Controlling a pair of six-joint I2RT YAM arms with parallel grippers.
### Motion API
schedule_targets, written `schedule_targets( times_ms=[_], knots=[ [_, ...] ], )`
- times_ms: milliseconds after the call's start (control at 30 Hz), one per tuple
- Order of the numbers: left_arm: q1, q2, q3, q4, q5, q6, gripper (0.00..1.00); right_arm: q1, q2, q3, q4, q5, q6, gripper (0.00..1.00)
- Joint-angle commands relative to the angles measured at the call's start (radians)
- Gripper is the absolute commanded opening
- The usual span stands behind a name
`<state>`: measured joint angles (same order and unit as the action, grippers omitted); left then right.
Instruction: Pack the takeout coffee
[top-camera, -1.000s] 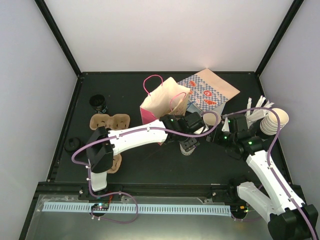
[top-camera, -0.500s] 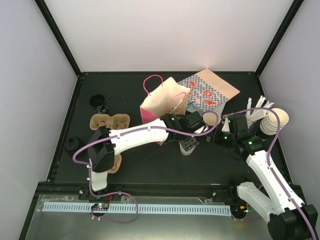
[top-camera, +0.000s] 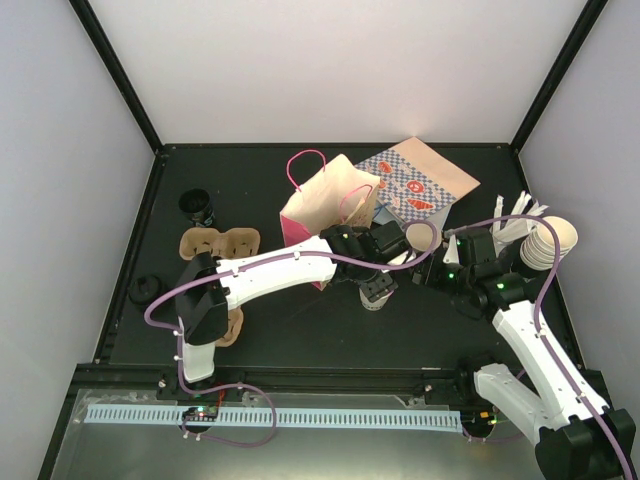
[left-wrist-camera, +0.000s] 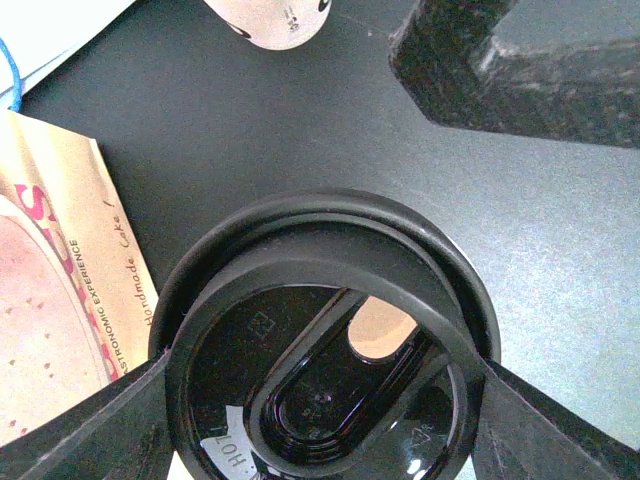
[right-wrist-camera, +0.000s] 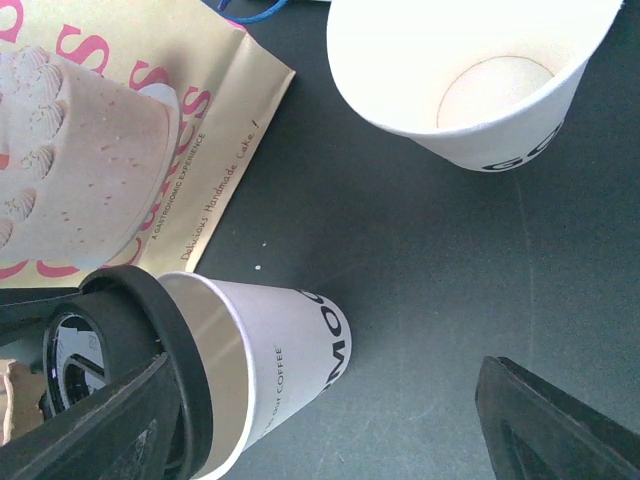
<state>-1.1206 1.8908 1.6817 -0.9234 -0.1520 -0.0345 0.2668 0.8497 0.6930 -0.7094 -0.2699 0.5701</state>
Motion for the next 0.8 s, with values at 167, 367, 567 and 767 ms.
schedule_targets(
  times_ms=[167, 367, 567, 767],
  knots=[
    [0.001, -0.002, 0.021, -0.017, 0.032, -0.004, 0.74, -0.004, -0.005, -0.02, 0.042, -0.057, -0.037, 0.84],
    [0.001, 0.001, 0.021, -0.009, 0.037, -0.002, 0.74, -0.005, -0.007, -0.02, 0.048, -0.072, -0.048, 0.84],
    [0.003, 0.02, 0.026, -0.008, 0.04, 0.002, 0.74, -0.005, -0.007, -0.02, 0.051, -0.083, -0.049, 0.84],
    [0.007, 0.026, 0.026, -0.005, 0.042, 0.005, 0.74, -0.004, -0.014, -0.029, 0.051, -0.084, -0.049, 0.84]
  ],
)
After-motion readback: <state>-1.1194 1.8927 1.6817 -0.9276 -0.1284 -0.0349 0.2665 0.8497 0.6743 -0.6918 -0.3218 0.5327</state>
